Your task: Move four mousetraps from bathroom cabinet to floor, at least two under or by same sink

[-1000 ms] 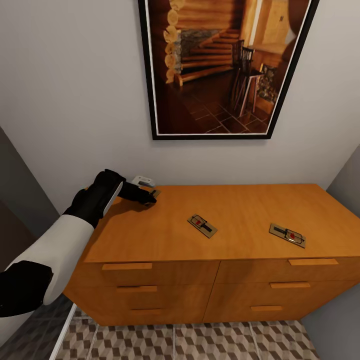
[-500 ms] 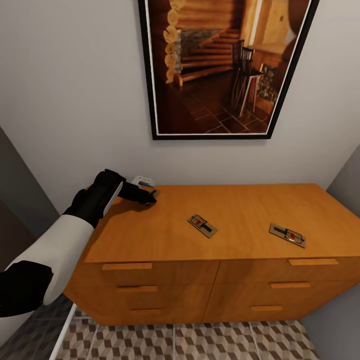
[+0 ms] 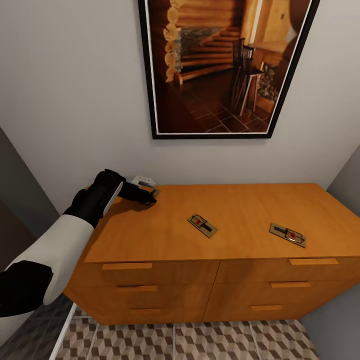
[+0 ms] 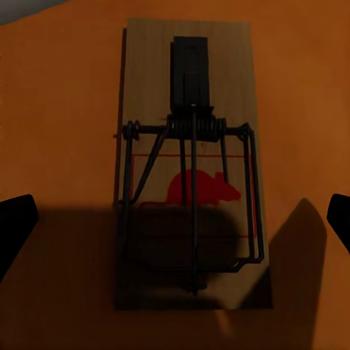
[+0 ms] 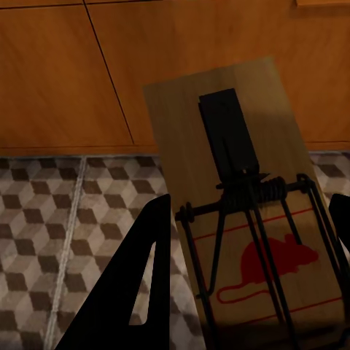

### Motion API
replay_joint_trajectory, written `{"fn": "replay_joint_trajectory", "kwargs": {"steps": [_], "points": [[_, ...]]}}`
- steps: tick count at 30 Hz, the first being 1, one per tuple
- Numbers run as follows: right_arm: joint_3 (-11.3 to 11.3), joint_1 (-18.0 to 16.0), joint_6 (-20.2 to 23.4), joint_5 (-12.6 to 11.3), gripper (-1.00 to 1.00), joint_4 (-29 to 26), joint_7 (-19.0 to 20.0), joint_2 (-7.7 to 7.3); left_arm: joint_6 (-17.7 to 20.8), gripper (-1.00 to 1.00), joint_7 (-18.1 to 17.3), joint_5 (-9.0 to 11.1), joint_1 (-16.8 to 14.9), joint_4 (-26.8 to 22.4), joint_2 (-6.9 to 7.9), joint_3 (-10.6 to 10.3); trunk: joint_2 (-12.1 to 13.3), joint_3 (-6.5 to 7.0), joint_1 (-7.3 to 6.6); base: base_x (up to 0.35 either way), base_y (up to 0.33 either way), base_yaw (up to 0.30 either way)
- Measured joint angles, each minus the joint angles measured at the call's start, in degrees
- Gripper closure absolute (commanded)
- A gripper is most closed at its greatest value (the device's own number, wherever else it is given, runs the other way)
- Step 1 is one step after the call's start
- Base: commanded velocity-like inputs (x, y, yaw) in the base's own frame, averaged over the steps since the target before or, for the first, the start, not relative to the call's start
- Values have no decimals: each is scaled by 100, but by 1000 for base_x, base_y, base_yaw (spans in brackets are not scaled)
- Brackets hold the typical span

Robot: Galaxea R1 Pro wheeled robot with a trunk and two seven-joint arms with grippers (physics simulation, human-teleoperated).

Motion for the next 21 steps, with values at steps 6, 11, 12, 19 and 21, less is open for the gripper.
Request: {"fn": "replay_joint_trajectory", "kwargs": {"steps": [6, 11, 12, 19, 21], "points": [[0, 0, 0, 2, 100, 0, 0, 0, 2, -100, 0, -2, 0, -3, 0, 0, 0, -1, 0, 0, 0, 0], [0, 0, 0, 0, 100, 0, 0, 0, 2, -100, -1, -2, 0, -4, 0, 0, 0, -1, 0, 0, 0, 0], [0, 0, 0, 0, 100, 0, 0, 0, 2, -100, -1, -2, 0, -4, 0, 0, 0, -1, 0, 0, 0, 0], [0, 0, 0, 4, 100, 0, 0, 0, 4, -100, 1, 0, 1, -34, 0, -2, 0, -15, 0, 0, 0, 0], [0, 0, 0, 2, 100, 0, 0, 0, 5, -100, 1, 6, 1, -40, 0, -2, 0, -18, 0, 0, 0, 0]]}}
